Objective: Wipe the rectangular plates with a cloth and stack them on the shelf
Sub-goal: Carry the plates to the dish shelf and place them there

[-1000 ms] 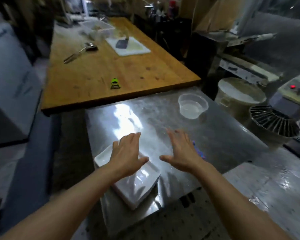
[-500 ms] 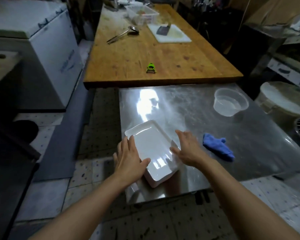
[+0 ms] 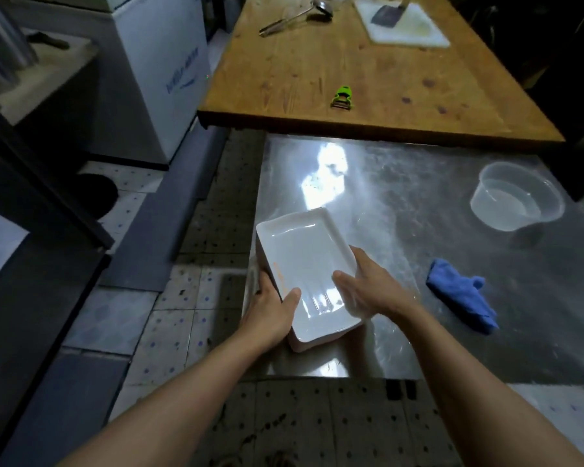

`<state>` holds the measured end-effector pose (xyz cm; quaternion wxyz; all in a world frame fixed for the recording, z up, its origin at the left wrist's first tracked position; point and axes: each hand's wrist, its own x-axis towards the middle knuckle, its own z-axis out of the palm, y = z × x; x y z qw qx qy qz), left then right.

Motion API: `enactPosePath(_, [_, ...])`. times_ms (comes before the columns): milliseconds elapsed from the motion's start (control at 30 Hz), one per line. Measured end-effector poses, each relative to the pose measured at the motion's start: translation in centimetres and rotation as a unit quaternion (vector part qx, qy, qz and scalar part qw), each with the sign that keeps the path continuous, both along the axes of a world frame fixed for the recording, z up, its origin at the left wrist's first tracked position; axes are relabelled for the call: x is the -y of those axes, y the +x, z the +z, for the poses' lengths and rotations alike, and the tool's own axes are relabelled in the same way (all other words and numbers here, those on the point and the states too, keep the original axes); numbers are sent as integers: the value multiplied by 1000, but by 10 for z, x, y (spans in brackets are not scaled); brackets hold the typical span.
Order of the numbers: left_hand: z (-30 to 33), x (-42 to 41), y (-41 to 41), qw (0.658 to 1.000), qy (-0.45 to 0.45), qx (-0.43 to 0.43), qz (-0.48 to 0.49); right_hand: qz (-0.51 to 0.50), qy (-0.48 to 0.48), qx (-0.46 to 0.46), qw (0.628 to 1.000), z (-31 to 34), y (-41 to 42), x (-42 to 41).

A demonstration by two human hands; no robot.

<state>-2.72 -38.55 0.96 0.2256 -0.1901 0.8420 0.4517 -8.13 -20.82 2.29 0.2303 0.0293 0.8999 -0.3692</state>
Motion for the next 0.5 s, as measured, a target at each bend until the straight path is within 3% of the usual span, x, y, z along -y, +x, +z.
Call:
enactPosePath(200, [-4, 2, 2, 998, 40, -26, 47, -54, -83, -13, 995, -7, 13, 4])
enactPosePath(500, [0, 41, 15, 994, 71, -63, 53, -121, -103, -40, 986, -9, 60, 52])
